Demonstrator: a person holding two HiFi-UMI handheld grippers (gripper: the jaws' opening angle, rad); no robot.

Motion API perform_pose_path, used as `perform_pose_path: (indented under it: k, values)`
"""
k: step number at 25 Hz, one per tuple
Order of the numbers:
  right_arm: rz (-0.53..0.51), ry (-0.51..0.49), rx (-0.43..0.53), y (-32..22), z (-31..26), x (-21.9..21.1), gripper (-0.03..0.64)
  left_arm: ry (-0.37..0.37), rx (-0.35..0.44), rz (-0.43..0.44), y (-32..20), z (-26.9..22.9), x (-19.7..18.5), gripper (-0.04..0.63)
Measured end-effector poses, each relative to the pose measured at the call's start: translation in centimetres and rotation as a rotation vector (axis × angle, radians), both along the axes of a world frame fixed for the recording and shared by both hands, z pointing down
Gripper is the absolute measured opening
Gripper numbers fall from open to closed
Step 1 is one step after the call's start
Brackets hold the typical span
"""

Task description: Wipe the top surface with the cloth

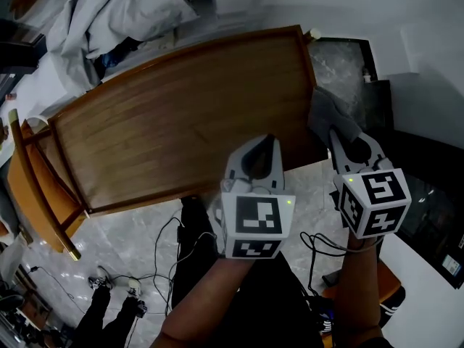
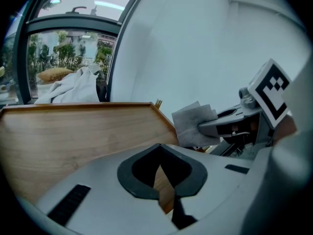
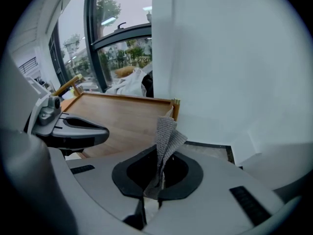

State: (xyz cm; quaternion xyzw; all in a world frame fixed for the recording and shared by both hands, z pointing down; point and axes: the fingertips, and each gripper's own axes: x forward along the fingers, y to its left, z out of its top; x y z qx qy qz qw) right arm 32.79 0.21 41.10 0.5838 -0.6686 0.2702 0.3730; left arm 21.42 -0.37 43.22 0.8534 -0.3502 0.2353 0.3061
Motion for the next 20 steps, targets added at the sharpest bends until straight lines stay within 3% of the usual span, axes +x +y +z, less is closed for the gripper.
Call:
perform_pose_path:
  k: [4,7,15,20]
  values:
    - [-0.048,-0.102,0.098,-0.9,-3.1,-5.8,0.028,0.014,0.013,-0.046,0.1,-1.5,-3.8,0.011]
    - [-0.129,-0.236,0.133,-2.0,-3.4,-13.5,0.028,0.003,0.023,-0.131,0.0,-2.5,-10.3,0.011]
    - [-0.413,-0.469,0.031,-1.2,0.5,-39.0,0.028,-0.072,0.036,-0.405,1.4,-4.5,-32.5,0.011]
    - [-0.504,-0.603,-0.046,0.4,2.1,-49.4,0.028,-0.094,0.029,-0.502,2.8,-4.2,-40.4,0.011]
